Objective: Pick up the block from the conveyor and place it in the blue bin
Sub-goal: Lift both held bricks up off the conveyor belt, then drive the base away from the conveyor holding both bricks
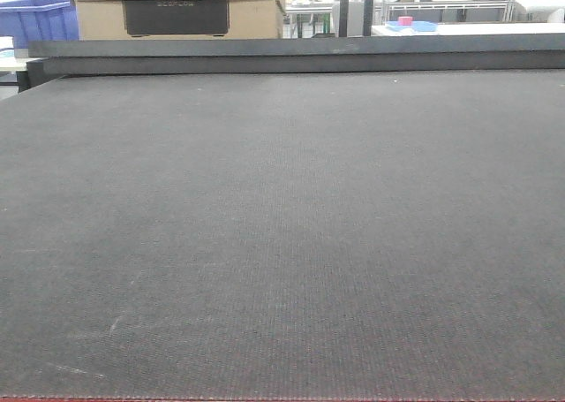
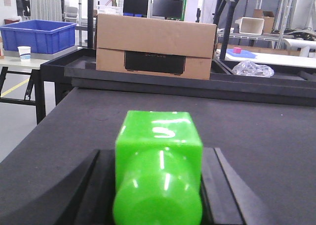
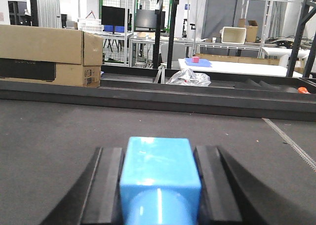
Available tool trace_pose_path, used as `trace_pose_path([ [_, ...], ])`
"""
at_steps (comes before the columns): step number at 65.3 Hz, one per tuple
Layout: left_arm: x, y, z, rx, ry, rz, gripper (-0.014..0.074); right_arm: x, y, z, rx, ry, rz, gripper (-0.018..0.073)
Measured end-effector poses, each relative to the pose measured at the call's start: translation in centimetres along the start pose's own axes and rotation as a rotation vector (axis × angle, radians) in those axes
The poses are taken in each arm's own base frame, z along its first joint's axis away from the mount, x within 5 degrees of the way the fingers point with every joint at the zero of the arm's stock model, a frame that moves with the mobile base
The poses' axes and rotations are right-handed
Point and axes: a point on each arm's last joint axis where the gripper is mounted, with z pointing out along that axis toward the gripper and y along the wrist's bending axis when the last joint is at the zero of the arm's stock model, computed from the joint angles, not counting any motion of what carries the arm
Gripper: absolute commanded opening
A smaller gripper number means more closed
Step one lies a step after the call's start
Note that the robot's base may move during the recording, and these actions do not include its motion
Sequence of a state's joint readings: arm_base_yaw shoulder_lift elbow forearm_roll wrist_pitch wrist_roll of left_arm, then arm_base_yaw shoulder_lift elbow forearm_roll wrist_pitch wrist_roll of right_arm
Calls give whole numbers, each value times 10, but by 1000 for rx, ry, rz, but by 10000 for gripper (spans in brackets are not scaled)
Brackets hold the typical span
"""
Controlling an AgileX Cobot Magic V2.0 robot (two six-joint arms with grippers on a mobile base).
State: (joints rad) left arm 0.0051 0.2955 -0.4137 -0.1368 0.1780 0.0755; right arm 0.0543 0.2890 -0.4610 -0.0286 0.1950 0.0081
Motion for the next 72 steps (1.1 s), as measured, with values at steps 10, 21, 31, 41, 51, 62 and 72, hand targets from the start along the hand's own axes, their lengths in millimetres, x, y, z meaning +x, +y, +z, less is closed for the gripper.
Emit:
trace_pose_path([
  [10,0,0,0,1,0,-4,-111,0,0,0,0,0,0,-162],
  [21,0,0,0,1,0,-4,-111,0,0,0,0,0,0,-162],
  [31,0,0,0,1,0,-4,-111,0,0,0,0,0,0,-162],
  [41,0,0,0,1,0,-4,-111,0,0,0,0,0,0,-162],
  [51,0,0,0,1,0,-4,-111,0,0,0,0,0,0,-162],
  [62,0,0,0,1,0,-4,-111,0,0,0,0,0,0,-162],
  [72,0,0,0,1,0,-4,-111,0,0,0,0,0,0,-162],
])
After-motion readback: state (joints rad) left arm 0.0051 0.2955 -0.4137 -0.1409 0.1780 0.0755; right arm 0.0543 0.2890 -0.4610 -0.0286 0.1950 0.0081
